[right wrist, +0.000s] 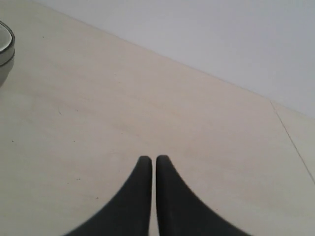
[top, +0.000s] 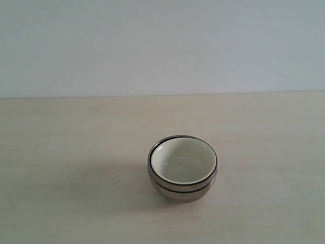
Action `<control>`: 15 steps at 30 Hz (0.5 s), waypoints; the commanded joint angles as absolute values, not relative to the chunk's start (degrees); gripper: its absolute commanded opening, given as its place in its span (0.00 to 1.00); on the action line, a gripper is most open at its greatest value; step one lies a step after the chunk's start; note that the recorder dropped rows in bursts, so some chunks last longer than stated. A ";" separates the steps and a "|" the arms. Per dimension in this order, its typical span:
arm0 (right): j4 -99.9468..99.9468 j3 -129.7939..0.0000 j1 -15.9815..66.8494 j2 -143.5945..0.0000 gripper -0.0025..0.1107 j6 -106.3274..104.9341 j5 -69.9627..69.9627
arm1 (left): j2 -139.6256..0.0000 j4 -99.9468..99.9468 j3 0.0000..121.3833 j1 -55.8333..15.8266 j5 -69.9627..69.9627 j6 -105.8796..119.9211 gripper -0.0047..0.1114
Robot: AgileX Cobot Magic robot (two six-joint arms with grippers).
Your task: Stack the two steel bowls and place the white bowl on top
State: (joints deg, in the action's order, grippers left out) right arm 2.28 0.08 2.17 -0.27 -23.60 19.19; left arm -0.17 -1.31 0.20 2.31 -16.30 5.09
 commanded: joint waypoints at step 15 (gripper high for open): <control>2.82 0.00 1.86 0.00 0.02 2.82 19.50 | 0.00 -1.47 0.00 2.46 -16.25 4.44 0.08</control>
